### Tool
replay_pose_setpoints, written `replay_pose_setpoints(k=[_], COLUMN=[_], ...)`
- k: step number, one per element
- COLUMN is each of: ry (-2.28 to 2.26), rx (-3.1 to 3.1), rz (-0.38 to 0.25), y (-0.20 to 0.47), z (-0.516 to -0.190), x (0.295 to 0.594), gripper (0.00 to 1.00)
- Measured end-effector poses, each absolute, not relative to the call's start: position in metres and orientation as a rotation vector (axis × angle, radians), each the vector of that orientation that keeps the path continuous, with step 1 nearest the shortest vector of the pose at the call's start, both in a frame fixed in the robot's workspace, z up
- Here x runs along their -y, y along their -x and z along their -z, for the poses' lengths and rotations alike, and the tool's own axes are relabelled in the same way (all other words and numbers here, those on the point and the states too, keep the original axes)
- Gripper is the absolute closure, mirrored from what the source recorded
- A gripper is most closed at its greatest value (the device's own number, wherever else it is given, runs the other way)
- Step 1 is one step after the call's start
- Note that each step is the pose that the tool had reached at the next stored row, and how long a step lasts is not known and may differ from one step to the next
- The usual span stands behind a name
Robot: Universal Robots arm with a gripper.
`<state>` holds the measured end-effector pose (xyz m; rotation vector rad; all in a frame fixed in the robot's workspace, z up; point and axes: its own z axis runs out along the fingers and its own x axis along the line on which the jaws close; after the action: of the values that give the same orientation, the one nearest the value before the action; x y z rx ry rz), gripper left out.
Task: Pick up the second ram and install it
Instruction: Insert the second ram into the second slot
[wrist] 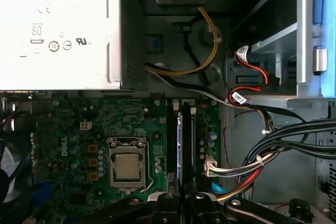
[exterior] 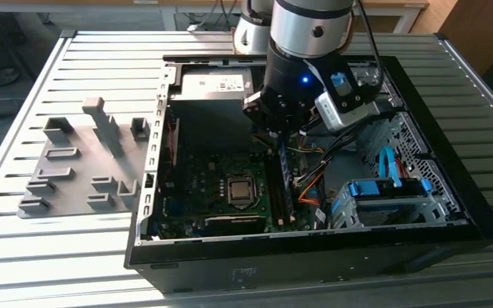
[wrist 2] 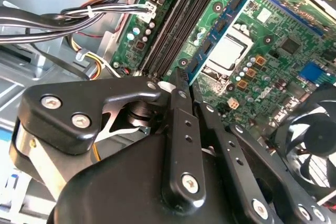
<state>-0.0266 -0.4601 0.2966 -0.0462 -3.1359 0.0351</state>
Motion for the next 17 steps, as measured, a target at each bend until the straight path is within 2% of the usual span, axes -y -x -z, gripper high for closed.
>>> replay_pose_setpoints(k=[17], ry=[0.048], rx=[3.136], rz=[-0.035], y=[0.026], z=[-0.266], x=[0.463], gripper=[0.86])
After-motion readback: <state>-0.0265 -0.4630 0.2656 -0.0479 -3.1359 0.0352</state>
